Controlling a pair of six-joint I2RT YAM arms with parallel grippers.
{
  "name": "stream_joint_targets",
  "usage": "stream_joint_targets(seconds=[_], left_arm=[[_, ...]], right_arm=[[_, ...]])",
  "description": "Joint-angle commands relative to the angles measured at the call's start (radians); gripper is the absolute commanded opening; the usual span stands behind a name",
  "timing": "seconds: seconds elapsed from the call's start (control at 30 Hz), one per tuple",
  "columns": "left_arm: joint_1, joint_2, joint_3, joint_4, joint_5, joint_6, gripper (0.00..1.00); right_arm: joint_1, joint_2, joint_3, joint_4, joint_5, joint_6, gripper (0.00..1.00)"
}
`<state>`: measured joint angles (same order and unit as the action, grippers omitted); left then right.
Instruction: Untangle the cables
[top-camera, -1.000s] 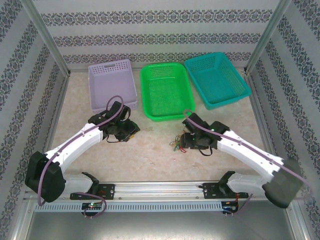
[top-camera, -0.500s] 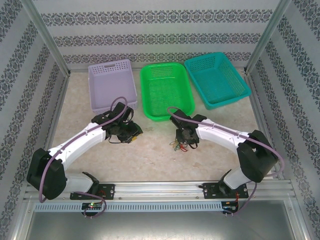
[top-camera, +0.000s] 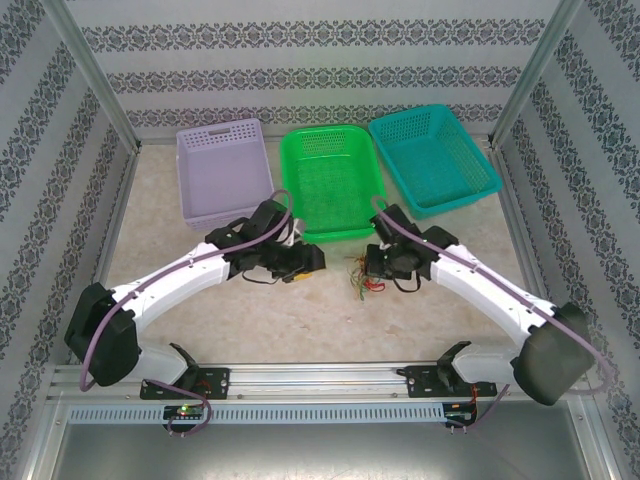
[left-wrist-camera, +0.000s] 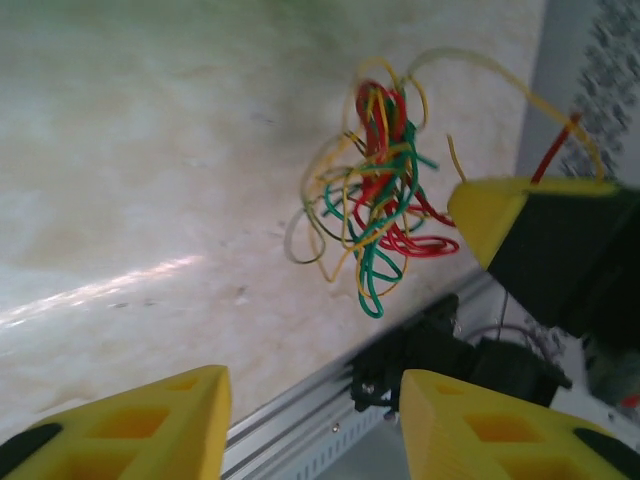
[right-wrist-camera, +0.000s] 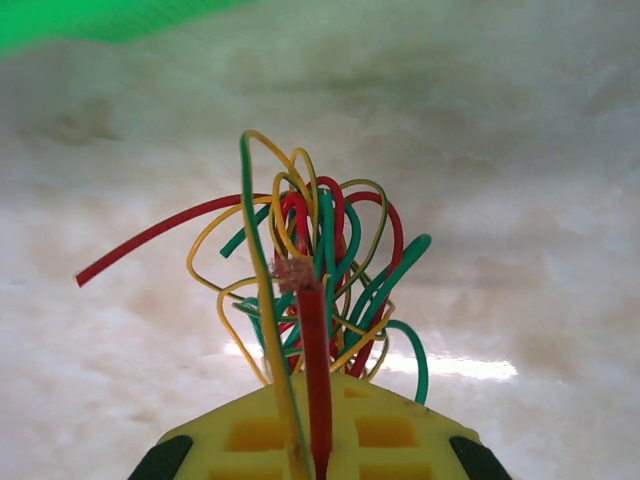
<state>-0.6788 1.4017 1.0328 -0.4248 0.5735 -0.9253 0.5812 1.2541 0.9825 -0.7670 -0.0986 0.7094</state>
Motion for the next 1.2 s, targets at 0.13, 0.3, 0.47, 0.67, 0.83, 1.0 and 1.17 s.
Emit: stream_joint_targets(seconds=[0.13,0.3,0.47,0.67,0.83,1.0,1.17], left_arm=[[-0.040,0.018,-0.005,0.235,0.096,0.035,0.61],[-0.049,0.058,0.011,0.242,0.117,0.057,0.64],[-0.053,0.101,0.023,0.210,0.076,0.082,0.67],[-0.053,0.096,-0.005,0.254,-0.013,0.074,0.68],[-0.054,0.101,-0.067,0.442,-0.046,-0.016,0.58],[-0.048,0.075,-0.103,0.521,-0.112,-0.041,0.31],[-0.032,0.064,-0.114,0.534,-0.095,-0.049,0.01]], right_arm=[[-0.098,-0.008,0.090,0.036,-0.340,-0.004,0.00],[-0.131,0.014,0.121,0.105,-0.477,0.021,0.00],[-0.134,0.016,0.125,0.154,-0.564,0.059,0.00],[-0.134,-0.001,0.092,0.198,-0.620,0.103,0.00],[-0.136,-0.019,0.047,0.239,-0.645,0.149,0.00],[-0.145,-0.039,0.027,0.241,-0.650,0.165,0.00],[-0.185,-0.057,0.019,0.232,-0.662,0.166,0.00]])
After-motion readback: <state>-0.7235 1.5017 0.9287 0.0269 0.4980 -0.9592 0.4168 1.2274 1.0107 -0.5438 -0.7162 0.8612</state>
